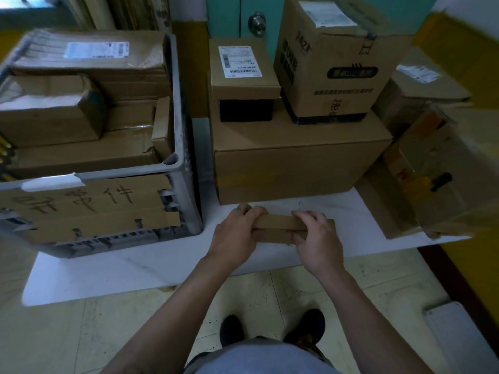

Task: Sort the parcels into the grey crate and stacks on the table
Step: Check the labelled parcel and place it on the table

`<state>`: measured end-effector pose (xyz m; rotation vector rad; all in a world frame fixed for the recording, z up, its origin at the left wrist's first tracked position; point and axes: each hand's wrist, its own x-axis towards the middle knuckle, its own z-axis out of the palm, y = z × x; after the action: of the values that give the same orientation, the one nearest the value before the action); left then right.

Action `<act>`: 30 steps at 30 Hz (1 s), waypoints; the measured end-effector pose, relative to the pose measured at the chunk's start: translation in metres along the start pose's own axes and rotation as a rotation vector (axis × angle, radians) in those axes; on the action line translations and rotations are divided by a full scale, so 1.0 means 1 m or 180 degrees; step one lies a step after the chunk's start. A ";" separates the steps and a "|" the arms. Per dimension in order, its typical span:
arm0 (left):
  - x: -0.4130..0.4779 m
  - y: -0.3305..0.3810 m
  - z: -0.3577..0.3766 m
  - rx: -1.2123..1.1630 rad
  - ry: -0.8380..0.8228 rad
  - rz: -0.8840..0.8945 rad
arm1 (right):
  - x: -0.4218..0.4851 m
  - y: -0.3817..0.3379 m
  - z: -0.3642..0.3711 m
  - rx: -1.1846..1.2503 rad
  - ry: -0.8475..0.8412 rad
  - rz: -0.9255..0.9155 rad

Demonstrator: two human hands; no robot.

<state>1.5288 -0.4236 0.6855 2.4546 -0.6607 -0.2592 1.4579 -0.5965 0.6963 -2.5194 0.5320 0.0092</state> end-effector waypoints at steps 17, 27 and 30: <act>0.002 -0.015 0.001 0.0123 0.0052 -0.0328 | 0.021 0.019 -0.006 0.0749 -0.0070 0.0592; 0.004 -0.009 -0.009 0.0556 -0.0021 -0.0373 | 0.027 0.010 -0.006 0.0868 0.0181 0.0361; 0.004 -0.008 -0.008 0.0360 -0.0091 -0.0432 | 0.027 0.006 -0.007 0.0911 0.0248 0.0221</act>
<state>1.5379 -0.4159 0.6867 2.6131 -0.5344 -0.3185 1.4798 -0.6150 0.6961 -2.2287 0.6062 -0.1305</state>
